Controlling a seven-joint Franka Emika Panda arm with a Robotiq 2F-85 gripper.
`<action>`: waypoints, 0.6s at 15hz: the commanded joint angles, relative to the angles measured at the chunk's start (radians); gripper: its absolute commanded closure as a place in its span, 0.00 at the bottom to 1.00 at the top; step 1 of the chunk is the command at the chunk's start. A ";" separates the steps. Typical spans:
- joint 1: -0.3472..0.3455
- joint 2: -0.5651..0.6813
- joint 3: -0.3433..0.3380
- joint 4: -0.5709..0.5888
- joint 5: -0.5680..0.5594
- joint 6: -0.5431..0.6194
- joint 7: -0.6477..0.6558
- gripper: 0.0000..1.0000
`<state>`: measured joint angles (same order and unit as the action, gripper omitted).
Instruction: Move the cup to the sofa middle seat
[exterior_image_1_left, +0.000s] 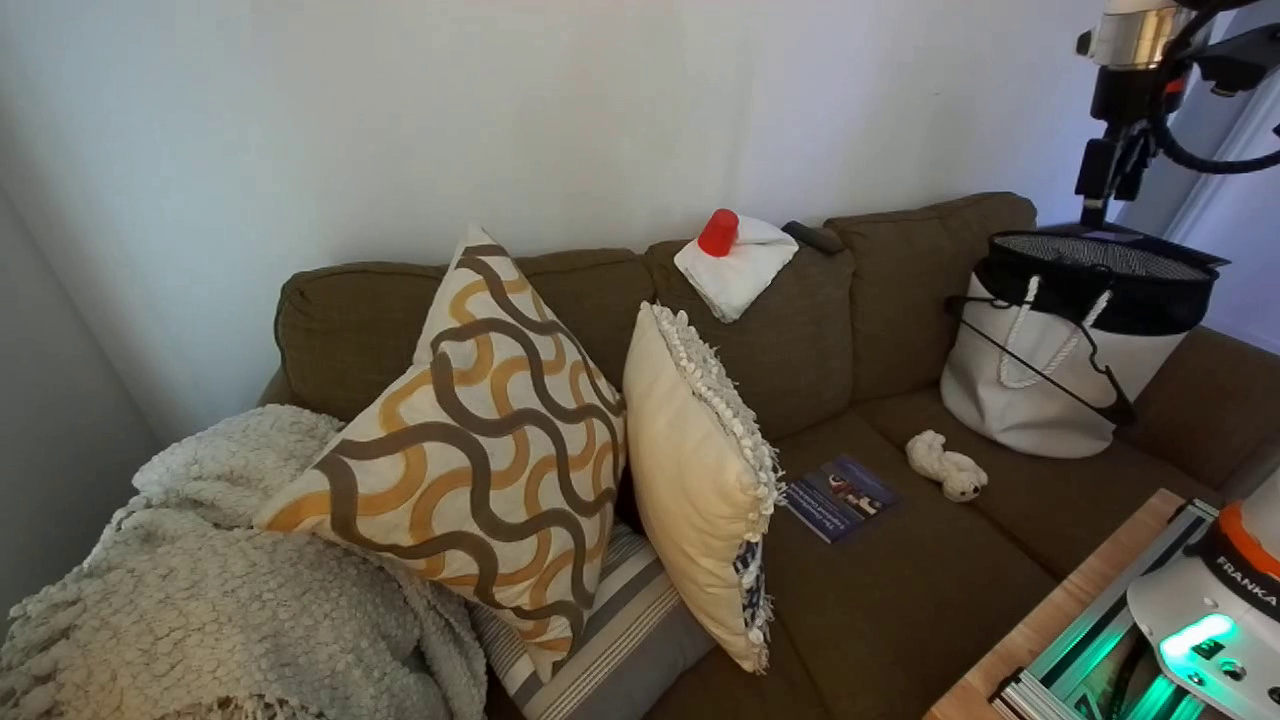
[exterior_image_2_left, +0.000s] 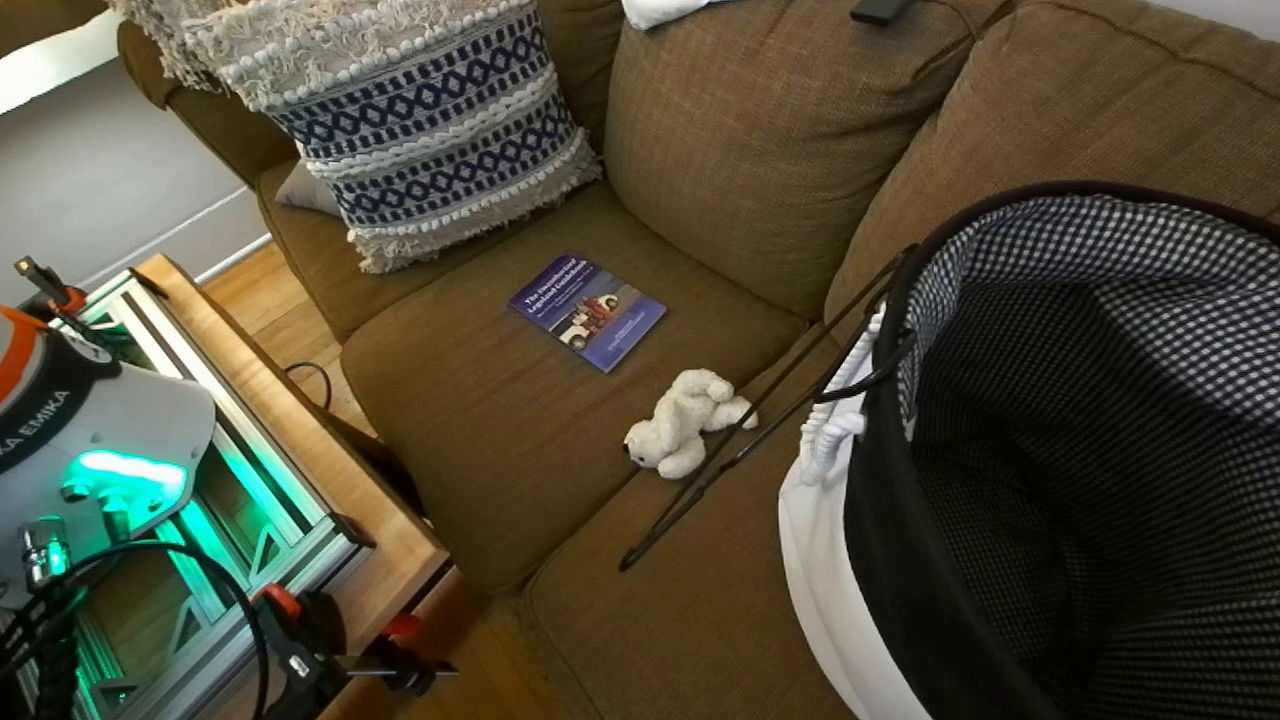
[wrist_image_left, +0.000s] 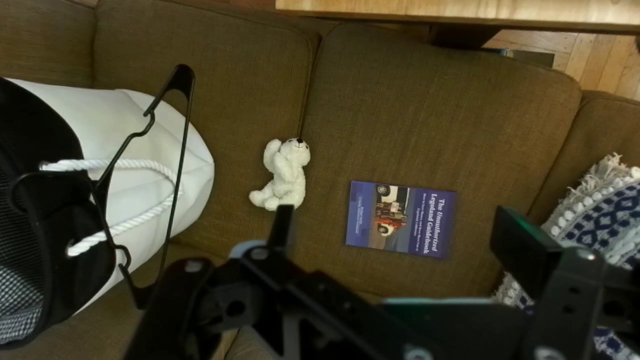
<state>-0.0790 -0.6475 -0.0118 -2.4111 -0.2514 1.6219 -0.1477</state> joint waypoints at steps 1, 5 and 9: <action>0.028 0.081 -0.025 0.039 0.003 0.066 0.020 0.00; 0.016 0.257 -0.014 0.129 -0.041 0.214 0.032 0.00; 0.021 0.442 -0.024 0.292 -0.049 0.261 -0.019 0.00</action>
<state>-0.0698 -0.3478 -0.0185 -2.2550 -0.3007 1.8827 -0.1370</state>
